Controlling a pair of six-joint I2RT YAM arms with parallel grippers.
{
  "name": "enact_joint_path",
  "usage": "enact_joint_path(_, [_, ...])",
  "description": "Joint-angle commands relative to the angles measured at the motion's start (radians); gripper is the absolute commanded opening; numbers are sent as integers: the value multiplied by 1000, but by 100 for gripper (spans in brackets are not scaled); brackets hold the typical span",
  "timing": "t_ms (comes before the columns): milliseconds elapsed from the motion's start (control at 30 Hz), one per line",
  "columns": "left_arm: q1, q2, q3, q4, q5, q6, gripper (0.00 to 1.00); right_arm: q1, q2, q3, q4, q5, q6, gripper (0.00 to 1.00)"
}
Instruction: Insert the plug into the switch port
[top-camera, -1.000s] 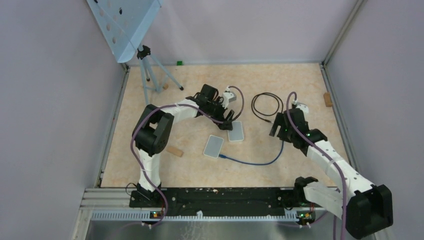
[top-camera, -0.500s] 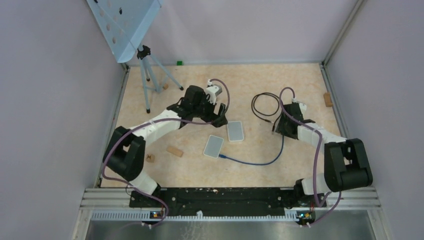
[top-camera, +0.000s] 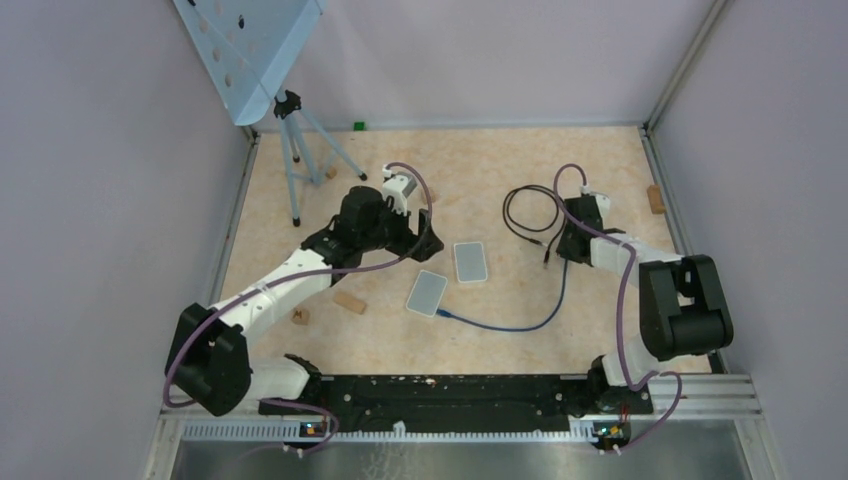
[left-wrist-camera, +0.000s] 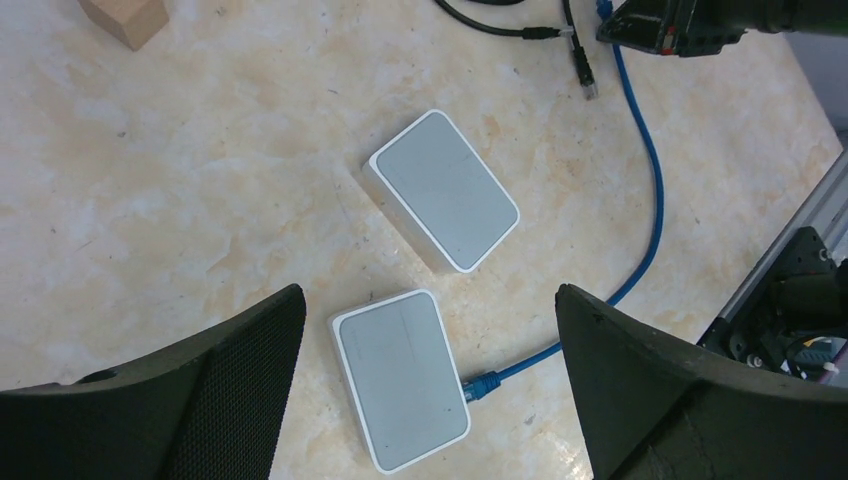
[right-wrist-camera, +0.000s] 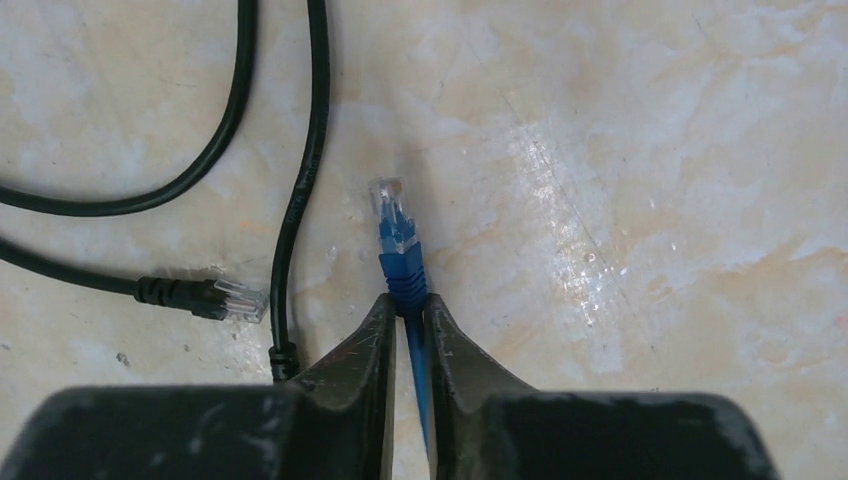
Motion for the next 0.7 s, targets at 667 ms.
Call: enact_joint_path(667, [-2,-315,-69,437,299,-6,99,350,-941,-309,585,-543,-483,0])
